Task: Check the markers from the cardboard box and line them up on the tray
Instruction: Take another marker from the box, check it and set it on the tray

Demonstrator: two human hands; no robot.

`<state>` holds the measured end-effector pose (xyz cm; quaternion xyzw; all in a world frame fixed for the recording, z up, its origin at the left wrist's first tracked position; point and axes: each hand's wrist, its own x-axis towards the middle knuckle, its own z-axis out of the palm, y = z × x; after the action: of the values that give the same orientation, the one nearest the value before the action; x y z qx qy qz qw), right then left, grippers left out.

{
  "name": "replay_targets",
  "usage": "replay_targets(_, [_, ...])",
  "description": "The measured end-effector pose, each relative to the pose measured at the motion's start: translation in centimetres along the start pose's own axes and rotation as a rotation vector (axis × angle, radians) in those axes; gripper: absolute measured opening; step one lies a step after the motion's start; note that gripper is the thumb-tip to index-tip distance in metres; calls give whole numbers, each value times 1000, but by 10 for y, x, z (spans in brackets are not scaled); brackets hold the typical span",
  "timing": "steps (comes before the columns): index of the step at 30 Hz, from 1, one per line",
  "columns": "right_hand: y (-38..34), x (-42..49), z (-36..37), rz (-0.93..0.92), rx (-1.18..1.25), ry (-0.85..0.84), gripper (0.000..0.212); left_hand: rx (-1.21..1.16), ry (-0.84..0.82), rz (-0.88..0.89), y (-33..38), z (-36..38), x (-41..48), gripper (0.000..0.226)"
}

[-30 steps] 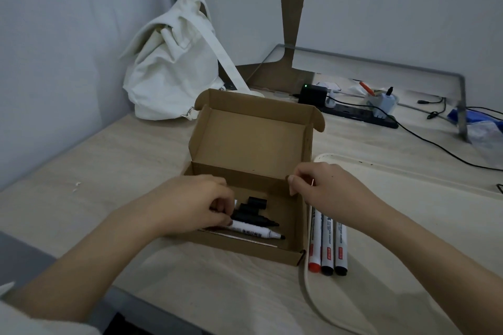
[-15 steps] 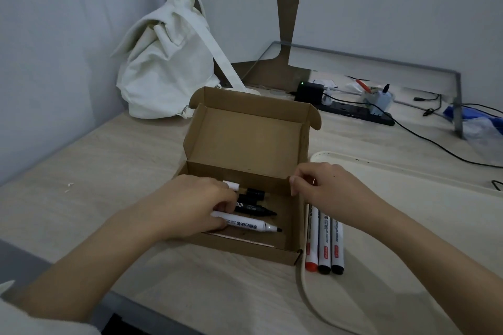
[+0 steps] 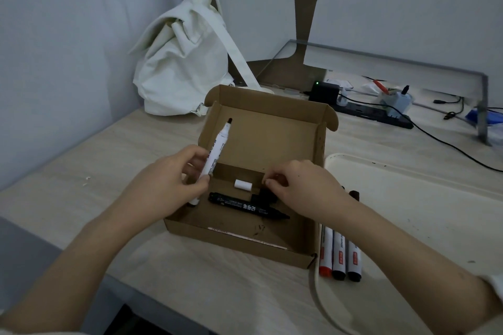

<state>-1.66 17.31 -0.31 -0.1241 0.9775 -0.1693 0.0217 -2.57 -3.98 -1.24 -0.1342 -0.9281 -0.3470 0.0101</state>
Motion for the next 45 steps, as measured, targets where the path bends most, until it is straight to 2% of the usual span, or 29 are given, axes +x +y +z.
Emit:
replay_targets(8, [12,1,-3,-28,-89,-12,21,-26,-37,12,-4,0,0,27])
replay_targets(11, [16,-3,-5,-52,-77,-36,18,-18,-102,22,-4,3,0,28])
replay_targets(16, [8,-14,1,-261,-27,-334,18,47,-154,24,-6,6,3,26])
replay_targets(18, [3,-16,8,-318,-88,-386,24,111,-180,57,-5,7,5,23])
replay_targets(24, [0,-12,23,-417,-315,-245,39,373,-295,138,3,7,11,19])
replay_targets(30, [-1,-22,1,-437,-293,-182,32,464,-323,163,2,11,9,17])
replay_targets(34, [-3,-26,-24,-471,-357,-45,21,462,-356,214,2,13,4,15])
replay_targets(37, [-3,-24,-34,-433,-415,27,14,341,-344,139,0,5,0,23])
replay_targets(40, [-7,-23,-34,-459,-503,64,17,122,-79,185,3,-5,-2,29])
replay_targets(41, [-9,-21,-30,-480,-515,71,17,94,-37,204,7,-7,-5,32])
replay_targets(45, [-17,-8,-16,-572,-571,131,19,193,-152,279,23,8,-13,35])
